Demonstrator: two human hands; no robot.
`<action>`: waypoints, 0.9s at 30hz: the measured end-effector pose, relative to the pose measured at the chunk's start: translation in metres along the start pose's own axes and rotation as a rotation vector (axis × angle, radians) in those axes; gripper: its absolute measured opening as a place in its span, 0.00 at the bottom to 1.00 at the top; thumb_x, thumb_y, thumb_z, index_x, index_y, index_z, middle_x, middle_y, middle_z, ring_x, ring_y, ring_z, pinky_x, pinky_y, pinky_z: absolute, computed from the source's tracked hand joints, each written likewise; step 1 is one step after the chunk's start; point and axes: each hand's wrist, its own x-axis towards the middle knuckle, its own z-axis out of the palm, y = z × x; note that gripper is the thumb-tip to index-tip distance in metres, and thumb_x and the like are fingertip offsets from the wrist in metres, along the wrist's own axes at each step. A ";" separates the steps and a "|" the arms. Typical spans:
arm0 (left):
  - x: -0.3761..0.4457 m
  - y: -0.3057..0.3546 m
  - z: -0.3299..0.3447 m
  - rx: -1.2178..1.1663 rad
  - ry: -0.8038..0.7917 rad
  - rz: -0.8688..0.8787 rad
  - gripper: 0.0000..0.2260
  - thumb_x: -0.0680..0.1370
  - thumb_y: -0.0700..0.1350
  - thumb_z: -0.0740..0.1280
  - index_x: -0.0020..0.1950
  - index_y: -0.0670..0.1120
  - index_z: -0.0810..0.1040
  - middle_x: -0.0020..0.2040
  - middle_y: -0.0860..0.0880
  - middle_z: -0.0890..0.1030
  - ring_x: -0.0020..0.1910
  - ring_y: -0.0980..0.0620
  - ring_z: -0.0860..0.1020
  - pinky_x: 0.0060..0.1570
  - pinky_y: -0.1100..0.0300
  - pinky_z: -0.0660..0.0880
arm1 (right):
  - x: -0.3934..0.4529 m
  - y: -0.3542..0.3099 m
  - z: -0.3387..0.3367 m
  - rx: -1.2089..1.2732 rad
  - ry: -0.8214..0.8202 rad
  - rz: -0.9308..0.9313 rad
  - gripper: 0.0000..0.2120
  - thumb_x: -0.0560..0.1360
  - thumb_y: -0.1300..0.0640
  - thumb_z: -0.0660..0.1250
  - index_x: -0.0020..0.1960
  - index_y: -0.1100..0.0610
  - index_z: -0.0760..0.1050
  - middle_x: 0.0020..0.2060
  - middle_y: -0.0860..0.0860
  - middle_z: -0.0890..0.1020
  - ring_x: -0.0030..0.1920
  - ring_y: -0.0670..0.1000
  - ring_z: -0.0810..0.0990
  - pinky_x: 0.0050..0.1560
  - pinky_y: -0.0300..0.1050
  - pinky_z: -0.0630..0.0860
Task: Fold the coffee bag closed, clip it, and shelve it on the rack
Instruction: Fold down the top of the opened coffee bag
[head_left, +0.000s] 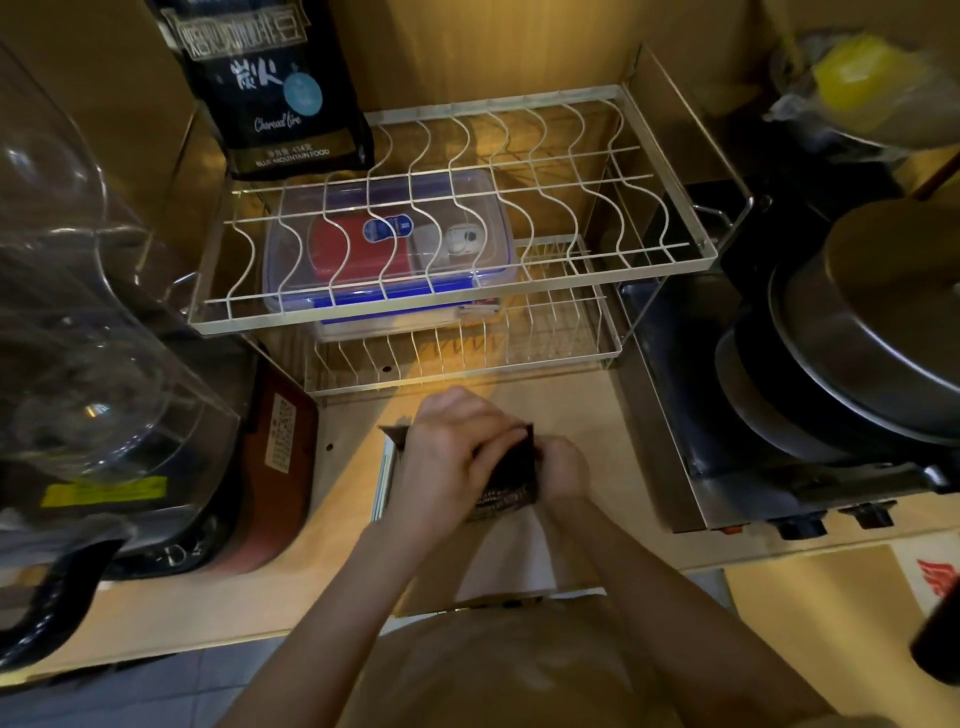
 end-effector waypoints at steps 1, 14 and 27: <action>0.008 -0.003 -0.002 -0.001 -0.007 -0.018 0.08 0.73 0.46 0.64 0.44 0.44 0.81 0.39 0.48 0.83 0.43 0.56 0.73 0.47 0.58 0.70 | 0.008 0.006 0.002 0.029 -0.053 -0.005 0.10 0.68 0.57 0.61 0.46 0.52 0.78 0.43 0.55 0.85 0.46 0.57 0.82 0.46 0.52 0.79; 0.065 -0.024 0.002 0.109 -0.101 -0.085 0.10 0.74 0.44 0.66 0.53 0.44 0.78 0.52 0.43 0.81 0.54 0.44 0.75 0.56 0.52 0.69 | 0.004 -0.060 -0.108 0.421 -0.632 -0.222 0.32 0.63 0.66 0.75 0.63 0.54 0.67 0.56 0.48 0.76 0.60 0.49 0.74 0.63 0.46 0.71; -0.076 -0.096 0.062 -0.079 -0.149 -0.637 0.14 0.66 0.47 0.74 0.45 0.44 0.73 0.44 0.46 0.76 0.42 0.49 0.74 0.35 0.60 0.68 | 0.014 -0.061 -0.092 0.552 -0.354 -0.228 0.13 0.66 0.70 0.70 0.51 0.68 0.77 0.45 0.57 0.82 0.40 0.42 0.82 0.39 0.32 0.79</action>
